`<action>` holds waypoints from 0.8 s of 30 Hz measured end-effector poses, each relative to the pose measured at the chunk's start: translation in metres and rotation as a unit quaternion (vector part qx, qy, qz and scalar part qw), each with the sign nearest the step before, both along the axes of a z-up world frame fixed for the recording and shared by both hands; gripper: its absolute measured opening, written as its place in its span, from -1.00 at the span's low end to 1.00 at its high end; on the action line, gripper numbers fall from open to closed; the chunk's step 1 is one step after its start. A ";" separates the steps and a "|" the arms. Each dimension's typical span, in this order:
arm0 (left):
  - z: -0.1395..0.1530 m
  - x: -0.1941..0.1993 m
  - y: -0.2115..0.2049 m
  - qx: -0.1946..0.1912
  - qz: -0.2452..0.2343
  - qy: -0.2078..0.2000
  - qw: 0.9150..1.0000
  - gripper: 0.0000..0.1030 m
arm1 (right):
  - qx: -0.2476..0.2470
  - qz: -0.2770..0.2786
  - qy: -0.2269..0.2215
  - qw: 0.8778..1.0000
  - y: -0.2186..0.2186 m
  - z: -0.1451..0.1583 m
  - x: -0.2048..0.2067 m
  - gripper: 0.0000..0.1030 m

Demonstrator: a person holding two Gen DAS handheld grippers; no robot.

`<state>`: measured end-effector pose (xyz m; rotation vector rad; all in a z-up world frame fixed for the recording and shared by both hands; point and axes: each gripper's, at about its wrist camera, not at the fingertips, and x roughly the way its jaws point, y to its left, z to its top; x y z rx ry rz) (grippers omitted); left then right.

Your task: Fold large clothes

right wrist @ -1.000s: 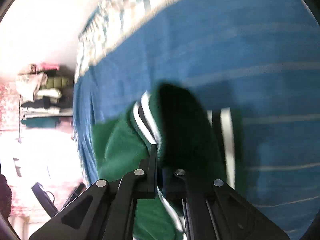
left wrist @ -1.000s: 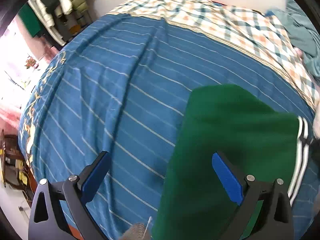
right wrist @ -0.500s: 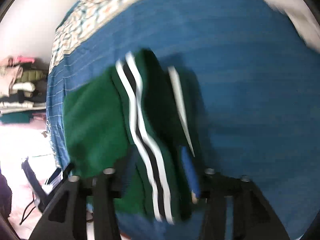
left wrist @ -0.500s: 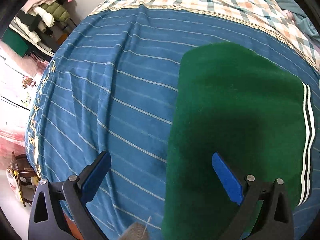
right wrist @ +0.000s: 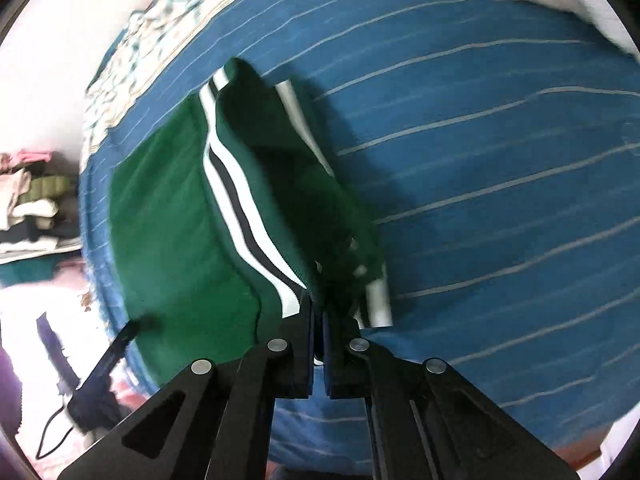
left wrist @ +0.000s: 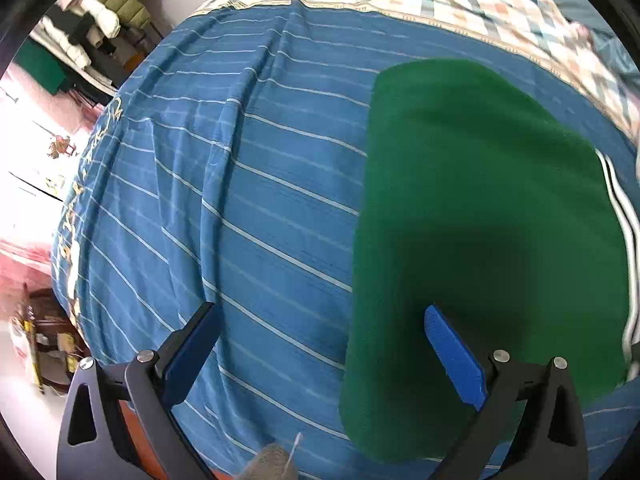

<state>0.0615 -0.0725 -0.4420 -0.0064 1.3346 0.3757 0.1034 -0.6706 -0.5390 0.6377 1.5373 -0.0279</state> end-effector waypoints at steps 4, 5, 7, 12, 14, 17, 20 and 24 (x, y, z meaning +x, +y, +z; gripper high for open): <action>-0.001 -0.003 0.006 -0.009 0.013 0.006 1.000 1.00 | -0.037 0.056 0.071 0.995 0.026 -0.044 0.008 -0.93; 0.000 -0.003 0.012 -0.015 0.019 0.006 1.000 1.00 | -0.032 0.062 0.078 0.994 0.026 -0.042 0.013 -0.92; 0.006 -0.002 0.025 -0.037 0.030 -0.011 0.999 1.00 | 0.005 0.049 0.067 0.997 0.016 -0.030 0.017 -0.83; 0.003 0.010 0.061 -0.156 0.040 -0.064 0.985 1.00 | 0.026 0.025 -0.048 0.998 -0.015 -0.009 0.033 0.84; -0.008 0.020 0.068 -0.206 0.031 -0.070 0.976 1.00 | 0.084 0.054 -0.049 0.994 -0.011 -0.036 0.052 0.83; -0.024 0.033 0.070 -0.252 0.013 -0.062 0.966 1.00 | 0.171 0.072 -0.024 0.982 -0.006 -0.087 0.068 0.83; -0.027 0.040 0.066 -0.262 0.000 -0.053 0.964 1.00 | 0.235 0.092 -0.025 0.967 0.006 -0.112 0.074 0.85; -0.019 0.038 0.066 -0.251 -0.014 -0.055 0.966 1.00 | 0.215 0.129 -0.021 0.968 0.042 -0.108 0.075 0.60</action>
